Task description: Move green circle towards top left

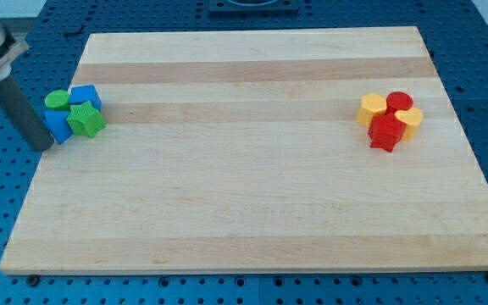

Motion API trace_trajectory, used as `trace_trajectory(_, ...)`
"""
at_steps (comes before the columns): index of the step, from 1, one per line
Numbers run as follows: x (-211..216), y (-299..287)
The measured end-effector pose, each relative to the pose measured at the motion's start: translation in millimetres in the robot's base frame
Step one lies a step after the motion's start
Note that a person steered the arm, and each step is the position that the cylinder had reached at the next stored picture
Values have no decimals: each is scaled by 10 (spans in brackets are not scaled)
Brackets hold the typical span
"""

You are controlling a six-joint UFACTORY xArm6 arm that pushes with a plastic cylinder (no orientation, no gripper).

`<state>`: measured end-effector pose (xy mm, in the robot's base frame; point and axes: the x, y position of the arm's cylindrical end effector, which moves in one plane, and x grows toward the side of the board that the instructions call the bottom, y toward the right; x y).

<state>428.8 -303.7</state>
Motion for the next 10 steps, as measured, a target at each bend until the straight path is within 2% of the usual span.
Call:
trace_trajectory(1, -365, 204)
trace_trajectory(2, -368, 197)
trace_trajectory(3, -20, 1)
trace_trajectory(5, -69, -14)
trace_trajectory(7, -539, -6)
trace_trajectory(9, -602, -12)
trace_trajectory(10, -902, -9)
